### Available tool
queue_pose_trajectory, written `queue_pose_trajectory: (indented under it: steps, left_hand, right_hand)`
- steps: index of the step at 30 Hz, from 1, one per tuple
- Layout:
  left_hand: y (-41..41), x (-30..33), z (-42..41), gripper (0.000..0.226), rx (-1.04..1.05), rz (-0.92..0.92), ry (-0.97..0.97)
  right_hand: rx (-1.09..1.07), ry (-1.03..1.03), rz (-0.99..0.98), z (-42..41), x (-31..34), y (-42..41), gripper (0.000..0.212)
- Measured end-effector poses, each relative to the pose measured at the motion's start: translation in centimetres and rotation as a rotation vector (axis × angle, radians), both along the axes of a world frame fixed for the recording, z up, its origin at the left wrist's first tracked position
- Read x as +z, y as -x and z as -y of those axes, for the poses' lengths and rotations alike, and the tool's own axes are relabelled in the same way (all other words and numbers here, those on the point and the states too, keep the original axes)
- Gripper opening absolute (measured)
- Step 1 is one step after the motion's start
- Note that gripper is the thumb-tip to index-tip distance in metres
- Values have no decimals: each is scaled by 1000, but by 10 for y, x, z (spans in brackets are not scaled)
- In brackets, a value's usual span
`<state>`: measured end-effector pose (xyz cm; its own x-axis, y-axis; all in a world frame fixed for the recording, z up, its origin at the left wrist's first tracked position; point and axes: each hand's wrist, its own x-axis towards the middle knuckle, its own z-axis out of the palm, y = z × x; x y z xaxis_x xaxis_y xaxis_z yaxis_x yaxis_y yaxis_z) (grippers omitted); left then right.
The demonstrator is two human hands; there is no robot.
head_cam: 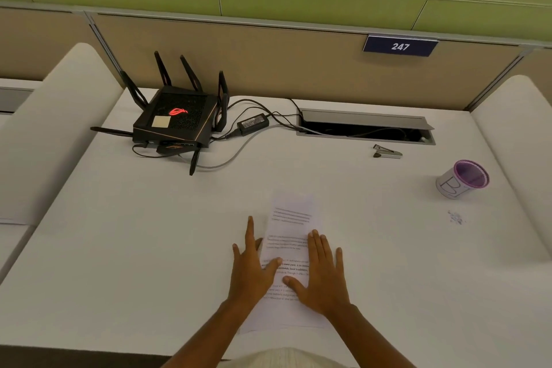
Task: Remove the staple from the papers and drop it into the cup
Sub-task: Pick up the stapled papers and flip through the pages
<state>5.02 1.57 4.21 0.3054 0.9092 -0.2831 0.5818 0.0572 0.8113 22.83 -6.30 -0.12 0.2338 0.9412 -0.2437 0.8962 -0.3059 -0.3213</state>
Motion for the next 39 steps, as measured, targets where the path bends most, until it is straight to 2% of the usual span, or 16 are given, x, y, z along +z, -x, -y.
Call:
queue_pose_trajectory:
  steps: [4,7,11,14,18,22,28,34,39]
  left_hand:
    - [4,5,4,106,203,78,82]
    - [7,9,1,90,235,153,90]
    - [12,18,-2,76,265,262,112]
    - [15,28,-5,71,270,324,162]
    - [13,37,-7,65,206,338,222]
    - [1,40,-9,59,107,263,254]
    - [-18,57,-14,36,149,277,175]
    - [-39,98,-20,27,227,403,-5]
    - [-51,102,-17,44,240,484,-36]
  right_hand:
    - [6,25,-10,0,0,-1,123]
    - [-24,-19,-104,0,2,-4,120]
    - [-377,-206,-475,2,11,-13,113]
    - [-586,-254,-762,0,30,-24,111]
    - [-636,-179,-1100,-3,53,-43,72]
    - [-612,-161,-1070,-9,64,-45,43]
    - [-673,-267,-1029,-16,90,-48,27]
    - [-624,-508,-1019,-25,135,-48,29]
    - [-604,-607,-1003,-22,141,-42,36]
